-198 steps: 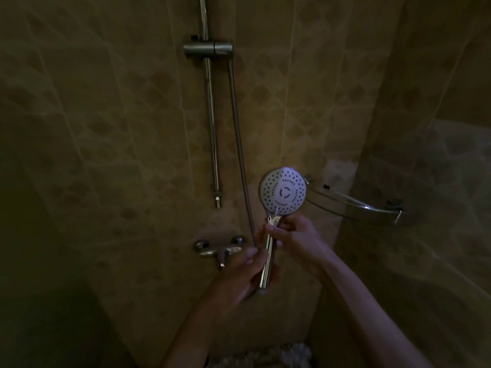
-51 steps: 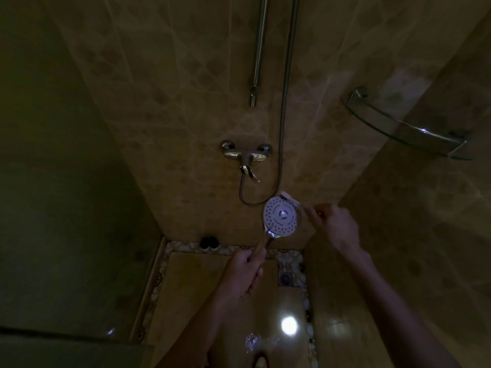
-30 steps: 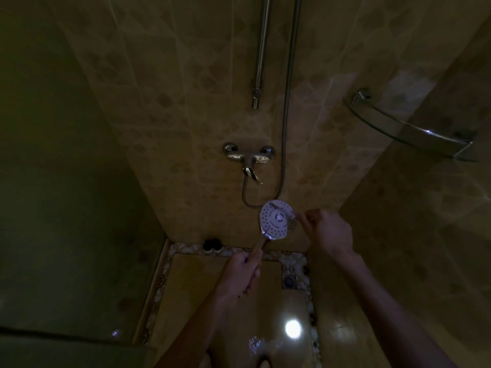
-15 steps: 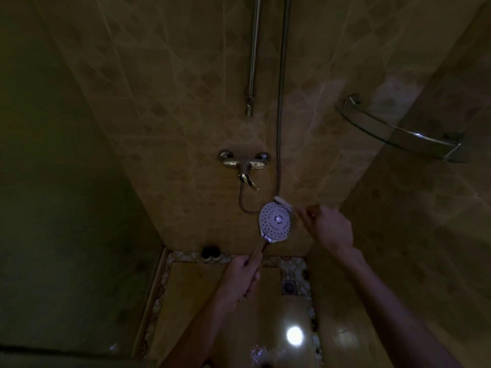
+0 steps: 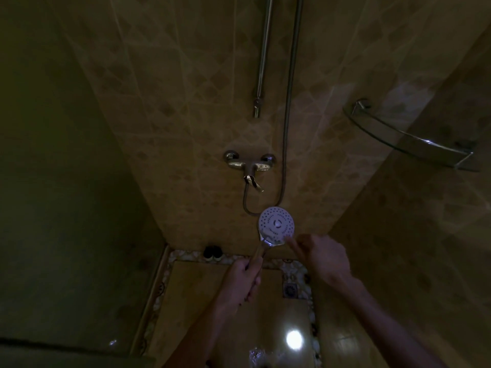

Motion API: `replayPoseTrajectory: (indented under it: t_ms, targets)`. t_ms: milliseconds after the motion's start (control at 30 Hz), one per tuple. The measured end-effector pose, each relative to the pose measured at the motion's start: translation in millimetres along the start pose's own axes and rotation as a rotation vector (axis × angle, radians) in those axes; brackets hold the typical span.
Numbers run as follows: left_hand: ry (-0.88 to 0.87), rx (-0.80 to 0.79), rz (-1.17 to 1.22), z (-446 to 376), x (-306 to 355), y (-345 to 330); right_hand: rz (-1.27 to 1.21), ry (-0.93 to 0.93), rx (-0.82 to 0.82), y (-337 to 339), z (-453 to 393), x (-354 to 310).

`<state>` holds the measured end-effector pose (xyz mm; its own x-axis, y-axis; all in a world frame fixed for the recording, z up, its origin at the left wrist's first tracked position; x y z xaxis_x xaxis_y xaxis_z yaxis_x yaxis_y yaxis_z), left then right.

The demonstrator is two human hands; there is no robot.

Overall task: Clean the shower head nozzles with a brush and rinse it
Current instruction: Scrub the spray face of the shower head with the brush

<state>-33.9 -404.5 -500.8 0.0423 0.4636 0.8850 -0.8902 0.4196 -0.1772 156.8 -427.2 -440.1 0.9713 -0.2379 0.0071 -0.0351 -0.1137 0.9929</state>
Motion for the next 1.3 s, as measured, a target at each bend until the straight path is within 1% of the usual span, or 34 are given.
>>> replayPoseTrajectory:
  t_ms: [67,167,200,267,367,400,500,567,600,667,767,800,933,967,1033,1100,1167,1300]
  targets:
    - [0.016,0.005,0.007,0,-2,0,0.007,-0.033,0.003,2,-9,5]
    - [0.024,-0.017,0.013,1,-3,-3,-0.011,-0.179,-0.015,13,-31,27]
    - [0.021,-0.029,0.013,1,-3,-4,-0.018,-0.197,-0.006,15,-34,29]
    - [0.013,-0.037,0.010,2,-2,-6,0.000,-0.150,0.002,12,-33,19]
    - [0.007,-0.011,-0.018,1,-3,-2,0.097,0.016,0.011,1,-16,-11]
    - [0.012,-0.003,-0.023,1,-4,0,0.102,0.037,-0.001,-1,-16,-13]
    - [0.033,-0.005,-0.008,2,-6,2,0.057,-0.031,-0.060,5,-34,7]
    - [0.028,-0.014,-0.006,4,-5,0,0.031,-0.108,-0.056,13,-44,21]
    - [0.022,-0.018,-0.008,5,-3,-1,0.020,-0.113,-0.042,15,-46,22]
    - [0.009,-0.027,-0.005,6,0,-2,0.025,-0.064,-0.030,11,-40,8]
    - [0.011,-0.018,0.011,8,1,-1,0.045,0.058,-0.042,0,-23,-15]
    - [0.014,-0.012,0.008,8,1,-1,0.050,0.053,-0.029,2,-24,-13]
    - [0.021,-0.012,0.006,8,0,-2,0.017,-0.103,-0.038,16,-37,17]
    - [0.019,-0.015,0.007,8,0,-2,0.011,-0.118,-0.028,17,-36,18]
    - [0.019,-0.013,0.011,7,-1,-2,0.040,-0.070,-0.004,14,-26,6]
    - [0.021,0.003,0.005,5,-3,0,0.059,0.028,-0.011,7,-11,-11]
    - [0.022,0.008,-0.003,5,-4,2,0.051,0.056,-0.029,8,-12,-9]
    - [0.015,-0.012,0.020,6,-7,0,0.065,-0.103,-0.035,27,-35,27]
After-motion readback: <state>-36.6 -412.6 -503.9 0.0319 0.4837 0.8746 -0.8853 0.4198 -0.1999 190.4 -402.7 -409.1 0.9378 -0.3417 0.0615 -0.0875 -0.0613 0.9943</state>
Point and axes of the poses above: each hand's wrist, its own z-axis away from the middle knuckle, its own y-axis out of the back of the hand, x = y × z, the point moved 6 cm from there along -z, towards the middle knuckle, and after that the axes turned 10 degrees about z, right-handed, at the moved point
